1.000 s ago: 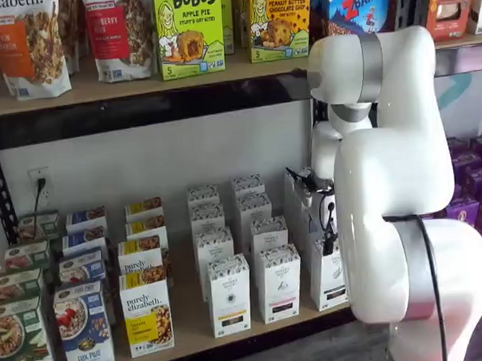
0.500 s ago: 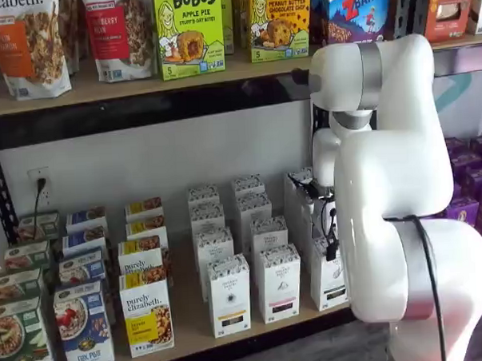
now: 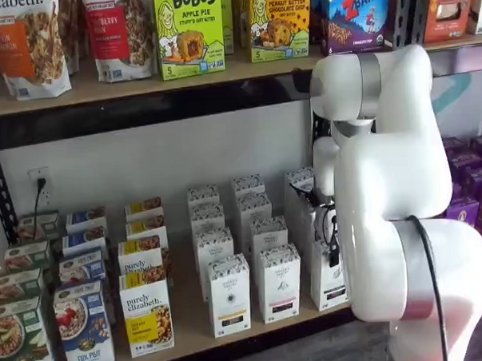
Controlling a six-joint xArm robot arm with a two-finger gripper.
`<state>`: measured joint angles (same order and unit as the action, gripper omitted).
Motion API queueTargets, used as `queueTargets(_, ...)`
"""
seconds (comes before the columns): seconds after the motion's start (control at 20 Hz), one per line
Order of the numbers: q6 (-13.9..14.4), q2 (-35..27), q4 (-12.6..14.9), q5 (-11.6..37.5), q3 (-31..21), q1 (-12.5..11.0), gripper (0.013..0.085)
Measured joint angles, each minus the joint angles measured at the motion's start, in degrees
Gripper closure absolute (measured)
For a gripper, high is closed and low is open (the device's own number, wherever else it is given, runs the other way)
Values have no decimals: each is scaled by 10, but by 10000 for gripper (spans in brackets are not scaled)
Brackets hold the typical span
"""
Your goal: Pick up the white box with a green strip in the middle, on the bottom shelf, the sixth box from the left
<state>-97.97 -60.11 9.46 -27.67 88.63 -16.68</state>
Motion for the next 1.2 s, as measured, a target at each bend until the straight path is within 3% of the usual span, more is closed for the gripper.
queueTargets(0.35,28,-16,31,2,9,-1,130)
queueTargets(0.55,21,-20,25,6,12,-2,130)
queueTargets(0.65,12,-21,16,11,11,-3,210)
queueTargets(0.7,11,-22,15,12,12,-3,210)
queueTargets(0.9,13,-23,19,5,16,-4,330)
queueTargets(1.2,22,-21,29,6,13,-5,330)
